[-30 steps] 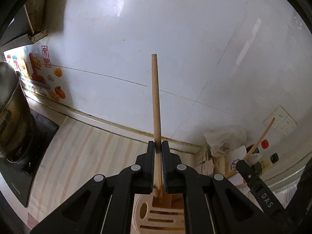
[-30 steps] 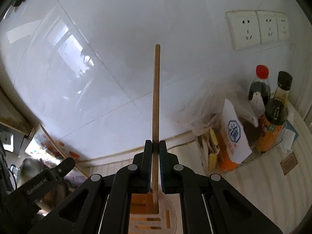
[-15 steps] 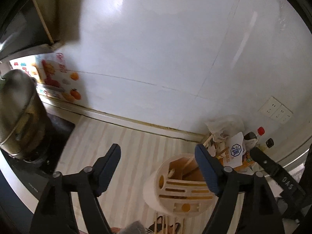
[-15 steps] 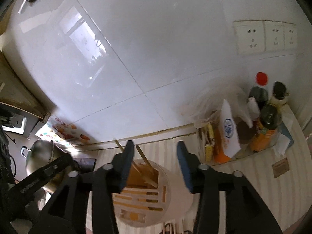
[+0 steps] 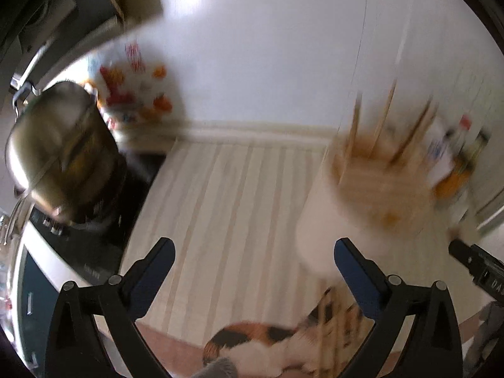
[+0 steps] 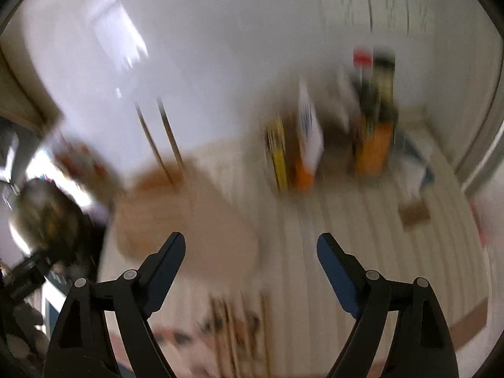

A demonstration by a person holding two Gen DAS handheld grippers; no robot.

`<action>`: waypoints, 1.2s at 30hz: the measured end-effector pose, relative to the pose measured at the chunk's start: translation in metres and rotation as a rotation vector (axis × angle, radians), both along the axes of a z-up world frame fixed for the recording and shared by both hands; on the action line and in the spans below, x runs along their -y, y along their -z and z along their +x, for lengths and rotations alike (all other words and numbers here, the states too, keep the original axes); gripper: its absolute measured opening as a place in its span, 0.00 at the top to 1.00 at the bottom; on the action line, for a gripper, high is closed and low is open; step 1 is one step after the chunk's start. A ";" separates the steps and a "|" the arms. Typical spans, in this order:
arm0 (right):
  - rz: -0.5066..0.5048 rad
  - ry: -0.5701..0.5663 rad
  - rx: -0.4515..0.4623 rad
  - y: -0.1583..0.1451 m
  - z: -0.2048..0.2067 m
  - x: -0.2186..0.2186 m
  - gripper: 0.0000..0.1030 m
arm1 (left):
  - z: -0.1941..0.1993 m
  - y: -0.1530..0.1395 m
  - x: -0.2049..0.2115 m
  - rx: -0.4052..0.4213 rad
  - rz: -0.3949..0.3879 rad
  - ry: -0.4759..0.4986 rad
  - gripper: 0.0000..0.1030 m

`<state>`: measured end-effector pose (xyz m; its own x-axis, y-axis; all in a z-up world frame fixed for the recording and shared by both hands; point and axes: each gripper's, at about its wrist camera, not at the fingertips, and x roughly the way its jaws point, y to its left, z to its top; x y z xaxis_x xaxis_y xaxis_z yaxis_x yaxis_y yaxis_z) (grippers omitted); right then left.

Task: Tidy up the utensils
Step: 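Grasp a chopstick from the mat with the left tool while the right tool grasps another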

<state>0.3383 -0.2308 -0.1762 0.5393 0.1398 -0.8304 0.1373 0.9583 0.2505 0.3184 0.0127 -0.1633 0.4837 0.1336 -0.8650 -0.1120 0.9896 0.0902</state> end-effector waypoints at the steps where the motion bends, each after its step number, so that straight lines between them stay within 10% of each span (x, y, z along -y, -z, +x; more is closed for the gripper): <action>1: -0.009 -0.008 -0.043 0.016 -0.003 -0.002 0.17 | -0.003 0.012 0.002 -0.027 0.006 0.001 0.00; 5: -0.015 -0.056 -0.241 0.092 -0.016 -0.015 0.49 | -0.016 0.079 0.007 -0.191 0.015 0.011 0.00; 10: 0.017 -0.082 -0.398 0.157 -0.025 -0.022 0.63 | -0.030 0.134 0.020 -0.317 -0.012 0.038 0.05; 15: 0.027 -0.104 -0.475 0.189 -0.031 -0.024 0.79 | -0.037 0.166 0.038 -0.415 -0.091 0.093 0.42; 19: -0.011 -0.125 -0.456 0.189 -0.036 -0.025 0.94 | -0.040 0.177 0.053 -0.445 -0.126 0.127 0.51; 36: -0.070 -0.044 -0.502 0.186 -0.058 0.039 0.93 | -0.042 0.202 0.100 -0.485 -0.093 0.175 0.74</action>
<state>0.2804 -0.2700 -0.3623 0.0657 0.0879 -0.9940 0.1838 0.9780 0.0986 0.2759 -0.0877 -0.3652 0.0329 -0.0018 -0.9995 0.0887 0.9961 0.0012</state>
